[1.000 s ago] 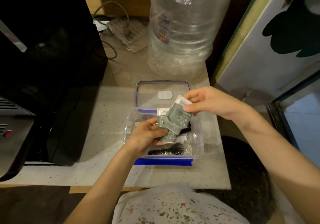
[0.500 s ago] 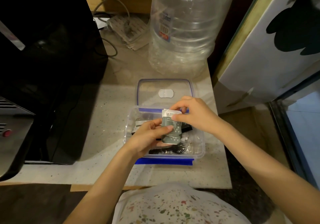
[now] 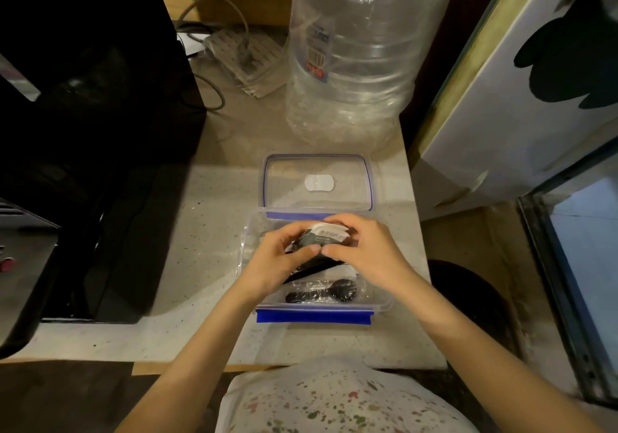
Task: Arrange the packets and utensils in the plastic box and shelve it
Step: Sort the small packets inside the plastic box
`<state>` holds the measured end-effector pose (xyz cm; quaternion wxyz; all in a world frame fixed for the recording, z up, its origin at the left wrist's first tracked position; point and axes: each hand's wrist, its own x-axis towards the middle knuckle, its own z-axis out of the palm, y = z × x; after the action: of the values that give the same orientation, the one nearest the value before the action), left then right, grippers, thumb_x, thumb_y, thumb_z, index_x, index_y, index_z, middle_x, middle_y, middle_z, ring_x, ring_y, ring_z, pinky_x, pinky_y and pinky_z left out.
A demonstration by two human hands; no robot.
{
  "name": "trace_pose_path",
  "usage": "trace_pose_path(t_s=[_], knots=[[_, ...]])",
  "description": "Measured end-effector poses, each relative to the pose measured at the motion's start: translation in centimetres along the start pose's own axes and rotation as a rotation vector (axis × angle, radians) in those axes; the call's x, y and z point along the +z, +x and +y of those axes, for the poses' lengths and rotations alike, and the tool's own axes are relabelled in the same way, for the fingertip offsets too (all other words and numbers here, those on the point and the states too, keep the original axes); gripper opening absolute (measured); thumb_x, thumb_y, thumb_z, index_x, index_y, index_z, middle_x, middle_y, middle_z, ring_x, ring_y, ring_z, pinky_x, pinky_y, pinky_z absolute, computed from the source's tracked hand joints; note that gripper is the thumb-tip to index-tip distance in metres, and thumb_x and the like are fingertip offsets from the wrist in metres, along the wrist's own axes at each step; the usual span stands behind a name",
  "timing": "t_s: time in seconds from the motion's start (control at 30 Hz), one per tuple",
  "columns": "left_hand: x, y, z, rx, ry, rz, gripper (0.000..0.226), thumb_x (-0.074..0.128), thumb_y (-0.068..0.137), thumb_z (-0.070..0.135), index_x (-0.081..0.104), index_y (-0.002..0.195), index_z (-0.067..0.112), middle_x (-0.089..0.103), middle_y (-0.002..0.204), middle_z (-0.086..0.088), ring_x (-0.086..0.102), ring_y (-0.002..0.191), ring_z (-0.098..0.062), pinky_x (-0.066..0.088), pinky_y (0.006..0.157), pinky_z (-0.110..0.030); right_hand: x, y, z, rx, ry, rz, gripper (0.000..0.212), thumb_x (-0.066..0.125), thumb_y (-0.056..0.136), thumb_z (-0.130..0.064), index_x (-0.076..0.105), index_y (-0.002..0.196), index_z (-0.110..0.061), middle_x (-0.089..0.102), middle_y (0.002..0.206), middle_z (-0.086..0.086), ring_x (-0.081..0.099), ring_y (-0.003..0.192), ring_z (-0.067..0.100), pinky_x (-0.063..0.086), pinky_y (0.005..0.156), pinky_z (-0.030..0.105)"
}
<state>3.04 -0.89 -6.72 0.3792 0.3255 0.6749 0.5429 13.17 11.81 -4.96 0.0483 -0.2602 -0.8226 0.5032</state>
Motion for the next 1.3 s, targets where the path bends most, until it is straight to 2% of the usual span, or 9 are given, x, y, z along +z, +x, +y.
trace_pose_path(t_s=[0.17, 0.33, 0.5, 0.6, 0.77, 0.97, 1.03, 1.17, 1.3], knots=[[0.0, 0.0, -0.5, 0.053, 0.264, 0.103, 0.038, 0.064, 0.081, 0.004, 0.062, 0.115, 0.02, 0.067, 0.113, 0.001, 0.059, 0.105, -0.008, 0.044, 0.094, -0.019, 1.0, -0.1, 0.8, -0.095, -0.125, 0.063, 0.042, 0.072, 0.078, -0.008, 0.061, 0.118, -0.011, 0.069, 0.108, 0.007, 0.063, 0.097, 0.016, 0.049, 0.084, 0.022], [-0.7, -0.3, -0.5, 0.056, 0.549, 0.209, 0.036, 0.07, 0.078, 0.014, 0.065, 0.112, 0.025, 0.062, 0.1, 0.004, 0.052, 0.074, 0.0, 0.04, 0.067, -0.001, 0.9, -0.4, 0.4, -0.169, -0.146, 0.059, 0.041, 0.074, 0.076, -0.01, 0.063, 0.115, -0.015, 0.068, 0.106, -0.001, 0.059, 0.09, 0.005, 0.046, 0.077, 0.005], [-0.9, -0.2, -0.6, 0.034, 0.52, 0.141, 0.034, 0.068, 0.079, 0.01, 0.066, 0.111, 0.022, 0.067, 0.107, -0.001, 0.06, 0.085, -0.007, 0.044, 0.073, -0.004, 0.8, -0.3, 0.4, -0.122, -0.115, 0.03, 0.04, 0.076, 0.073, -0.008, 0.064, 0.11, -0.016, 0.063, 0.091, -0.012, 0.057, 0.072, -0.007, 0.046, 0.067, 0.004], [-0.6, 0.0, -0.6, -0.014, 0.477, 0.112, 0.039, 0.069, 0.079, 0.012, 0.063, 0.115, 0.023, 0.068, 0.109, 0.0, 0.063, 0.09, -0.01, 0.052, 0.082, -0.018, 0.8, -0.1, 1.0, -0.016, -0.064, -0.015, 0.046, 0.077, 0.072, -0.008, 0.062, 0.115, -0.016, 0.066, 0.096, -0.002, 0.062, 0.076, 0.004, 0.049, 0.066, 0.008], [-0.6, 0.2, -0.6, -0.095, 0.304, 0.17, 0.039, 0.07, 0.078, 0.01, 0.063, 0.116, 0.017, 0.065, 0.097, 0.006, 0.061, 0.078, 0.002, 0.047, 0.067, 0.0, 0.9, 0.1, 1.5, 0.091, -0.029, -0.027, 0.051, 0.077, 0.072, -0.009, 0.06, 0.119, -0.017, 0.07, 0.101, 0.005, 0.067, 0.087, 0.02, 0.054, 0.075, 0.025], [-0.3, 0.3, -1.0, -0.113, 0.31, 0.222, 0.033, 0.065, 0.081, 0.006, 0.065, 0.113, 0.016, 0.071, 0.099, -0.002, 0.062, 0.077, 0.001, 0.048, 0.069, -0.003, 1.3, 0.1, 1.4, 0.126, -0.018, -0.007, 0.051, 0.076, 0.073, -0.005, 0.059, 0.12, -0.017, 0.063, 0.093, -0.008, 0.061, 0.07, 0.003, 0.051, 0.058, 0.008], [-0.4, 0.2, -0.9, -0.111, 0.321, 0.23, 0.03, 0.064, 0.082, 0.006, 0.066, 0.111, 0.015, 0.072, 0.098, -0.002, 0.061, 0.077, 0.003, 0.046, 0.068, 0.001, 1.4, 0.1, 1.4, 0.115, 0.001, 0.013, 0.048, 0.074, 0.075, -0.004, 0.061, 0.119, -0.017, 0.068, 0.098, -0.004, 0.061, 0.069, -0.001, 0.051, 0.059, 0.007], [-0.4, 0.1, -0.6, -0.074, 0.327, 0.235, 0.028, 0.06, 0.086, 0.009, 0.066, 0.112, 0.017, 0.073, 0.101, -0.001, 0.066, 0.088, -0.008, 0.046, 0.074, -0.002, 1.2, 0.0, 1.2, 0.048, -0.018, 0.096, 0.044, 0.074, 0.076, -0.007, 0.062, 0.117, -0.018, 0.069, 0.101, -0.004, 0.067, 0.081, 0.009, 0.056, 0.074, 0.019], [-0.1, 0.1, -0.5, -0.074, 0.401, 0.214, 0.029, 0.055, 0.089, 0.011, 0.065, 0.114, 0.023, 0.075, 0.088, -0.008, 0.065, 0.076, -0.02, 0.048, 0.068, -0.015, 1.3, -0.1, 1.0, 0.014, -0.058, 0.114, 0.051, 0.072, 0.079, -0.009, 0.055, 0.125, -0.019, 0.068, 0.092, 0.002, 0.065, 0.079, 0.011, 0.055, 0.075, 0.02]])
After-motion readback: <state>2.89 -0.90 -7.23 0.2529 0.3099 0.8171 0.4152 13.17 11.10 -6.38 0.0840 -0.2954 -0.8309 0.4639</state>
